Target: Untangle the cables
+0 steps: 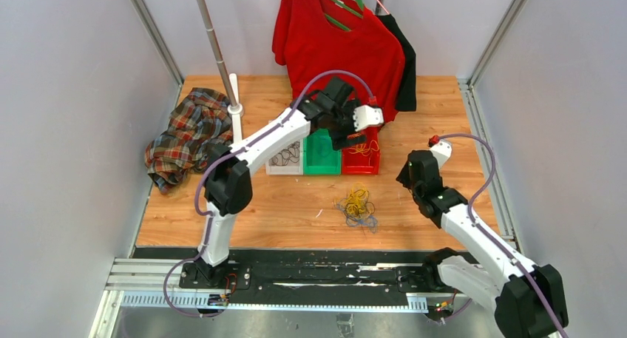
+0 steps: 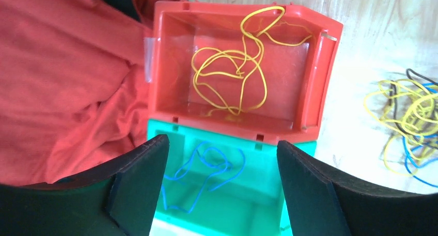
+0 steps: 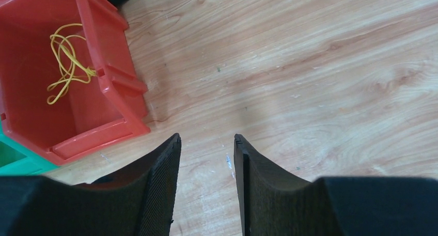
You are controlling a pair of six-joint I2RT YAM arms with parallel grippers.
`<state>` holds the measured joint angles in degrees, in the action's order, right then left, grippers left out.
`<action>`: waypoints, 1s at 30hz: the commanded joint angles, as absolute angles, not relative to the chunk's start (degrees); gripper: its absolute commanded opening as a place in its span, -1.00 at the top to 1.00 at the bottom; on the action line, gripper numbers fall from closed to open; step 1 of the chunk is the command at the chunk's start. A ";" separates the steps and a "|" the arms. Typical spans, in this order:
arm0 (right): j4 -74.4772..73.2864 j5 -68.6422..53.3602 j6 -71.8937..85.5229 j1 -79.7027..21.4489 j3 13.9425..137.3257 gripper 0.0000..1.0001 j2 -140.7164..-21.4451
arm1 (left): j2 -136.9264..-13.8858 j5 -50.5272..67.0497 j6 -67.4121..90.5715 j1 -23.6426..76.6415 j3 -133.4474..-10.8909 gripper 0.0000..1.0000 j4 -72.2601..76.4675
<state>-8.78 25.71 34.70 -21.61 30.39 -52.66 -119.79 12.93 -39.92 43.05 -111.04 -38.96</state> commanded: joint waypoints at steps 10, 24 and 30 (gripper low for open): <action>-8.42 22.51 36.77 -28.51 33.12 0.21 -55.40 | -100.95 28.01 -34.69 43.53 -93.28 -0.67 -49.32; -17.48 29.52 37.64 -28.96 26.19 0.34 -40.20 | -119.42 38.27 -35.62 50.18 -106.09 -0.24 -52.03; -17.30 28.91 36.00 -29.00 28.21 0.34 -43.21 | -122.62 37.50 -37.86 50.19 -107.56 -0.13 -52.03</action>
